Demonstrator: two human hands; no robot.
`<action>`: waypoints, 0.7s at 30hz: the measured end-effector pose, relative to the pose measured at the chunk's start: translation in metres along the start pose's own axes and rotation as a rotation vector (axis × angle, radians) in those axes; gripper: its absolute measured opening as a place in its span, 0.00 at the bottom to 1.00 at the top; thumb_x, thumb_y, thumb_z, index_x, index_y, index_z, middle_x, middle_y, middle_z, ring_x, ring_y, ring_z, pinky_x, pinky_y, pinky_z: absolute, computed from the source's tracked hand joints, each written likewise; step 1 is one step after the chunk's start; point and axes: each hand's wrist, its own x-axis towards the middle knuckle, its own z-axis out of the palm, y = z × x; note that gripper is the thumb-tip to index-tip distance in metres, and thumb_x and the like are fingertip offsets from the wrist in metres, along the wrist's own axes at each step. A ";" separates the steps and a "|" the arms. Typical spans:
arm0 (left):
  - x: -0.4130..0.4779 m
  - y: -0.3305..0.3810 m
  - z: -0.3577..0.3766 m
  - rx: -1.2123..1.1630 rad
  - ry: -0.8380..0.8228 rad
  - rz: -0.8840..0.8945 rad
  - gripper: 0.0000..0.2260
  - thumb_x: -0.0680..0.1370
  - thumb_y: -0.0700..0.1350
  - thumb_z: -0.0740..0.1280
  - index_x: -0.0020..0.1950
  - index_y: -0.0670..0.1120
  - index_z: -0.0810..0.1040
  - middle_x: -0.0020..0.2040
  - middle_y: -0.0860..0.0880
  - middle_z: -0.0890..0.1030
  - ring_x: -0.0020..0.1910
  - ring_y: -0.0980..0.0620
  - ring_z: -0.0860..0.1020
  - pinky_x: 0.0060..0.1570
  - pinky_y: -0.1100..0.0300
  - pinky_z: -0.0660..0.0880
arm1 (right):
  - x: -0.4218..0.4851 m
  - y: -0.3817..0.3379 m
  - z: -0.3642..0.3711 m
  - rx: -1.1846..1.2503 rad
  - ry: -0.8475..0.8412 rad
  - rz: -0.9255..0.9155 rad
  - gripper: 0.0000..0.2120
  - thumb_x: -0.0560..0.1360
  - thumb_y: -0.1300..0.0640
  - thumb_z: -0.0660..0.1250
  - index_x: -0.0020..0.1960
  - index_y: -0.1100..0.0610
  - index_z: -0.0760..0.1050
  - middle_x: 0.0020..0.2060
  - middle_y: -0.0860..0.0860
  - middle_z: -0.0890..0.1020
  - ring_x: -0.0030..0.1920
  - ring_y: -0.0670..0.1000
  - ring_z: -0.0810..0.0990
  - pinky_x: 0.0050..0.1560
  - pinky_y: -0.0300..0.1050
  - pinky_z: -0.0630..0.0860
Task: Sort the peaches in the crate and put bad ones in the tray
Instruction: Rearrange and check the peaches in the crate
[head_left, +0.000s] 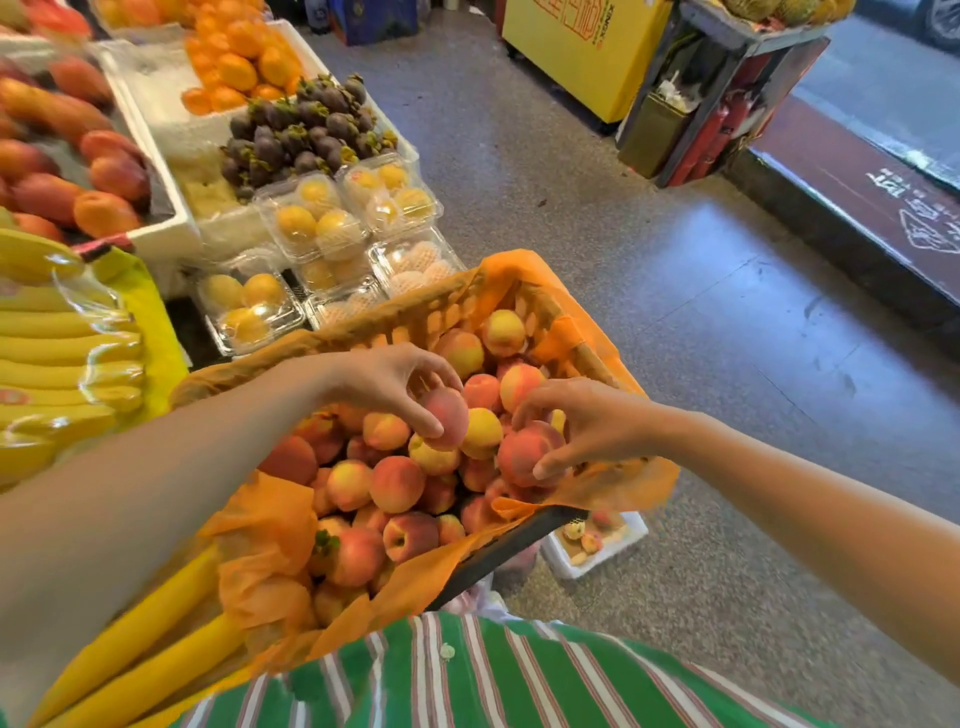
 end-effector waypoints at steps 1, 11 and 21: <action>-0.008 -0.004 0.002 0.025 -0.041 -0.053 0.23 0.68 0.53 0.77 0.61 0.56 0.76 0.57 0.53 0.77 0.53 0.56 0.77 0.48 0.63 0.75 | 0.002 -0.007 0.003 0.021 -0.007 -0.028 0.23 0.66 0.47 0.78 0.58 0.50 0.77 0.52 0.46 0.79 0.52 0.46 0.75 0.52 0.42 0.73; -0.046 -0.024 0.023 0.526 -0.161 -0.301 0.27 0.69 0.50 0.75 0.64 0.50 0.69 0.55 0.50 0.73 0.51 0.49 0.73 0.49 0.54 0.75 | 0.053 -0.047 0.069 -0.255 -0.267 -0.156 0.26 0.69 0.50 0.76 0.63 0.55 0.73 0.53 0.53 0.78 0.52 0.52 0.73 0.42 0.43 0.62; -0.046 -0.055 0.029 0.799 0.060 -0.231 0.28 0.69 0.46 0.73 0.67 0.48 0.67 0.61 0.47 0.70 0.57 0.47 0.71 0.57 0.51 0.72 | 0.067 -0.035 0.087 -0.377 -0.210 -0.157 0.12 0.76 0.62 0.64 0.58 0.58 0.75 0.51 0.55 0.80 0.52 0.56 0.76 0.41 0.43 0.64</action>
